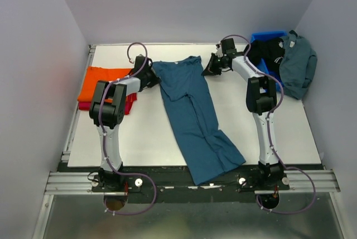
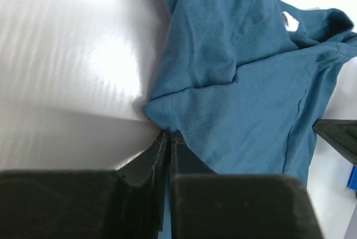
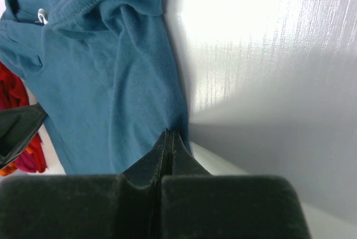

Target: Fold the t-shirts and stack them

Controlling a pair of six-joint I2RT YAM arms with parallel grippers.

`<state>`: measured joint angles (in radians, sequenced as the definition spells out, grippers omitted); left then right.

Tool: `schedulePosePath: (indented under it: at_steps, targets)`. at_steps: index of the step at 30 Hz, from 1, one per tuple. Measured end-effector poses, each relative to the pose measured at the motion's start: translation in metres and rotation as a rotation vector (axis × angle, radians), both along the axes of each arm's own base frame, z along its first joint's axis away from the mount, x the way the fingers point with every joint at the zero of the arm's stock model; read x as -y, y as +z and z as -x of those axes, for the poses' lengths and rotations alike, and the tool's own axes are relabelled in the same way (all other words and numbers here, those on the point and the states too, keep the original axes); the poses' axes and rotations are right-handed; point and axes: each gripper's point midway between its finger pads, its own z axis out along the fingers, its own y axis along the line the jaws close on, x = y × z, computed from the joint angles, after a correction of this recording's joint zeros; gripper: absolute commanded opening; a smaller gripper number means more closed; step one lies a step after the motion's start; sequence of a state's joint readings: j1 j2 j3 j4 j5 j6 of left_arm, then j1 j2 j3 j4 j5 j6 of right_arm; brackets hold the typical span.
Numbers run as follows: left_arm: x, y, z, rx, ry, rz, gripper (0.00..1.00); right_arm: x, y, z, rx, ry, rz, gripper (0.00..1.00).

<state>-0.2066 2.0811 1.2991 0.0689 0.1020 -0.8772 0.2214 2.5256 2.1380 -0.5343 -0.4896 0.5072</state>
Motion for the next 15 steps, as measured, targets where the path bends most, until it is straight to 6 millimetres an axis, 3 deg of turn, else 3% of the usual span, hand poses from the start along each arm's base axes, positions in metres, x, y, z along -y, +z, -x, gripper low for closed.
schedulePosePath:
  at_steps: [8,15]
  targets:
    - [0.01,0.002,-0.021,0.012,-0.041,0.013,0.0,0.009,0.001,-0.007,0.003,-0.032,-0.011,0.01]
    - [0.036,0.004,-0.068,0.05,-0.115,0.001,0.0,0.042,-0.005,-0.016,-0.019,-0.125,-0.031,0.01]
